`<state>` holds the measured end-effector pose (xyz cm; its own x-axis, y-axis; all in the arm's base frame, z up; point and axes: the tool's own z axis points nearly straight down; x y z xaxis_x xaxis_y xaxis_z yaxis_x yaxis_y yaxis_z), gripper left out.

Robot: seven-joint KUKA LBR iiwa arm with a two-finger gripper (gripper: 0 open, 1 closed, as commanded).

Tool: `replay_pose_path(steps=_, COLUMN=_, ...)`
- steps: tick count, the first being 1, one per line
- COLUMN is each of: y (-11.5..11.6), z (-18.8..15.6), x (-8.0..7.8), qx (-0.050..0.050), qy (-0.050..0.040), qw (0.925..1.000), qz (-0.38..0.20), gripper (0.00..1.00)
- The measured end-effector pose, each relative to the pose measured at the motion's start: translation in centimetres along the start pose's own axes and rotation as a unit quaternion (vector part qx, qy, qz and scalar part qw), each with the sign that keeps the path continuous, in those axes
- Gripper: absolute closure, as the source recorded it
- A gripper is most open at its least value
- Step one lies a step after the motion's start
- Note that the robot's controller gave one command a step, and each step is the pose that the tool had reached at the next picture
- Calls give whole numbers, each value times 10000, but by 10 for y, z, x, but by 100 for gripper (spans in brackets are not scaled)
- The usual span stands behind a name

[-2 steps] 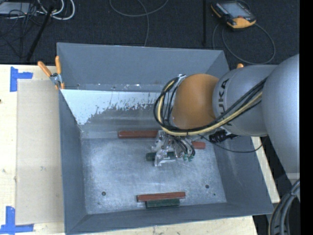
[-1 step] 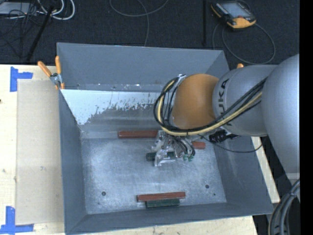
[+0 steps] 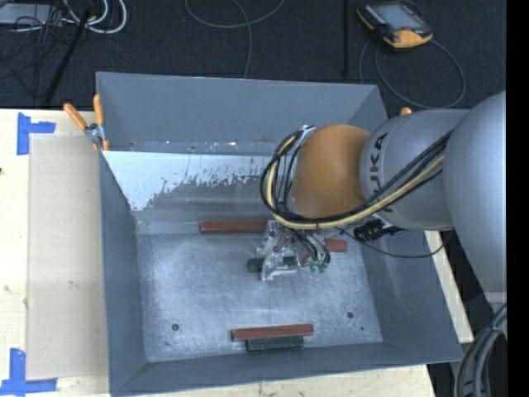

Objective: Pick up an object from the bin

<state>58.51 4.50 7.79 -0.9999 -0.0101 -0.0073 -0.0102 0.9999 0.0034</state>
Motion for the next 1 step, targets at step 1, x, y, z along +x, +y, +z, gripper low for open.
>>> replay_pose_path(steps=1, y=-14, z=-32, x=-1, qx=13, qy=10, qw=9993, qz=-369, gripper=100)
